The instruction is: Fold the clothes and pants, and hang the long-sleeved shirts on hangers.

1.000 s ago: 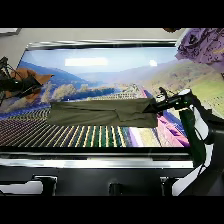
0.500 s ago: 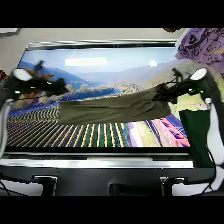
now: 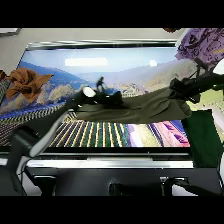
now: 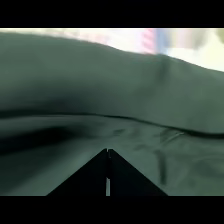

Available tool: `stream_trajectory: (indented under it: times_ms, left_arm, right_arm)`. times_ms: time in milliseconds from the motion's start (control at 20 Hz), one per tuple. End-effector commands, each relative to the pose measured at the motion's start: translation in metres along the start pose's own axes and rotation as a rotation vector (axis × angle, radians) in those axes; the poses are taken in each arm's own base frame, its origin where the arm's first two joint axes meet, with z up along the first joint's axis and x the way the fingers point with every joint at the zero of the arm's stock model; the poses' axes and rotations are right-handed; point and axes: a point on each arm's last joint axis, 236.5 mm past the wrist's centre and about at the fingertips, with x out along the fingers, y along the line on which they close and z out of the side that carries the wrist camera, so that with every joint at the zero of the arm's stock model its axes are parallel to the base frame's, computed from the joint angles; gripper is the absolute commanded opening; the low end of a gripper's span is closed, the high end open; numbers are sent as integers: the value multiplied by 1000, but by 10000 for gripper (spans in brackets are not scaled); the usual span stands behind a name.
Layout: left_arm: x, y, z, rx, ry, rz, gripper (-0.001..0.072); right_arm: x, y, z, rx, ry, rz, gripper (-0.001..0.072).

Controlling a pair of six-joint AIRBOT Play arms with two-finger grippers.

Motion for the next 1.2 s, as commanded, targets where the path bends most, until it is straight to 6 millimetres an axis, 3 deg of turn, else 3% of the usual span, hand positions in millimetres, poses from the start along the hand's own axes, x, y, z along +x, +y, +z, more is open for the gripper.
stream_trajectory:
  times_ms: [0, 150, 350, 500, 650, 750, 850, 1000, 1150]
  left_arm:
    - [63, -41, -44, -62, 65, -95, 15]
    - [94, -52, -55, -118, 74, -118, 15]
    - [115, -58, -54, -190, 42, -141, 15]
    - [107, -54, -45, -192, 49, -138, 14]
    - [71, -45, -18, -154, 74, -99, 11]
    - [25, -35, 14, -56, 51, -20, 11]
    - [-39, -17, 50, 64, 2, 116, 12]
    - [-168, 18, 99, 172, -109, 378, 13]
    - [-296, 43, 126, 208, -232, 570, 14]
  right_arm:
    - [-20, -7, -6, 7, -1, -55, 30]
    - [-33, -8, -1, 1, -31, -75, 30]
    - [-42, -7, 4, 4, -58, -82, 30]
    - [-44, -15, 7, 7, -72, -116, 30]
    - [-40, -20, 15, 25, -87, -134, 30]
    - [-29, -11, 17, 71, -68, -88, 30]
    - [-18, 16, 19, 107, -50, 20, 30]
    - [-13, 74, 26, 159, -67, 208, 30]
    - [1, 131, 16, 148, -77, 278, 30]
